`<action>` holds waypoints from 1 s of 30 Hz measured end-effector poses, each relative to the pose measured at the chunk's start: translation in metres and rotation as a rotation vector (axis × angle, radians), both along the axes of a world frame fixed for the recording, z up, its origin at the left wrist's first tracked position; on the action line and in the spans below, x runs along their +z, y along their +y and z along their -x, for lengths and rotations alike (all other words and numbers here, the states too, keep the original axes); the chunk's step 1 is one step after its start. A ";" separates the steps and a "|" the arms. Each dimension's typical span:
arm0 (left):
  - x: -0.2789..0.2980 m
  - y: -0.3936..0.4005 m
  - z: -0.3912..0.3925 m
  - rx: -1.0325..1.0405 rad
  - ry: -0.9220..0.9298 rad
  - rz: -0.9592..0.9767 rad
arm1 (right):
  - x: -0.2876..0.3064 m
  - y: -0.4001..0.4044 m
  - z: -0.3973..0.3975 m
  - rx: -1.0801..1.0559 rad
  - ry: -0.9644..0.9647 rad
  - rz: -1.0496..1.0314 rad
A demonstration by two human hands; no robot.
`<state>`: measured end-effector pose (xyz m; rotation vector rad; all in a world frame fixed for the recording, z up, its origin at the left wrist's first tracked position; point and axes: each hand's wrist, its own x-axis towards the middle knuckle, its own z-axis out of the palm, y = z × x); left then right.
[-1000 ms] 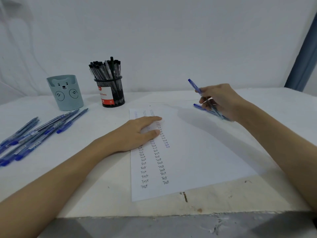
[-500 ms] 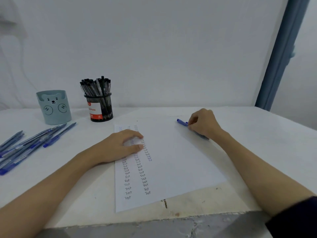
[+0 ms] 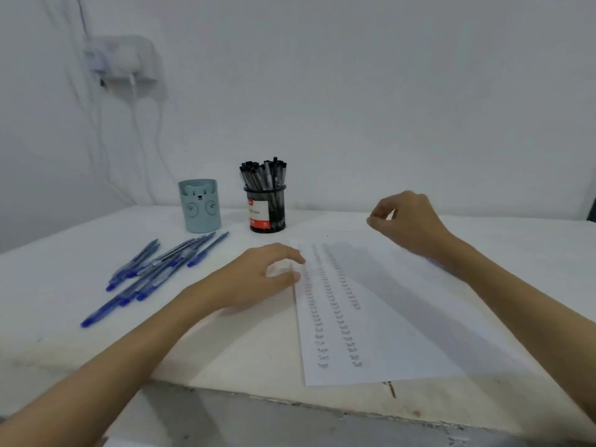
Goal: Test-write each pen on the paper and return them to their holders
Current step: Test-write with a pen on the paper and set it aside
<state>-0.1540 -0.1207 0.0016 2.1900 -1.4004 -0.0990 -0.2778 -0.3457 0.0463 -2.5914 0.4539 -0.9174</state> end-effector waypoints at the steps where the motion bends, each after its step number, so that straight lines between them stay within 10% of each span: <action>1: -0.001 0.016 -0.002 0.029 -0.006 -0.004 | 0.007 0.021 -0.011 0.081 0.031 0.007; 13: -0.031 0.126 -0.023 0.285 -0.020 -0.001 | -0.036 0.182 -0.161 0.338 0.477 0.429; 26: -0.033 0.128 -0.024 0.285 -0.003 0.042 | -0.036 0.180 -0.164 0.366 0.405 0.845; 30: -0.032 0.129 -0.024 0.266 0.005 0.051 | -0.025 0.167 -0.148 0.359 0.286 0.667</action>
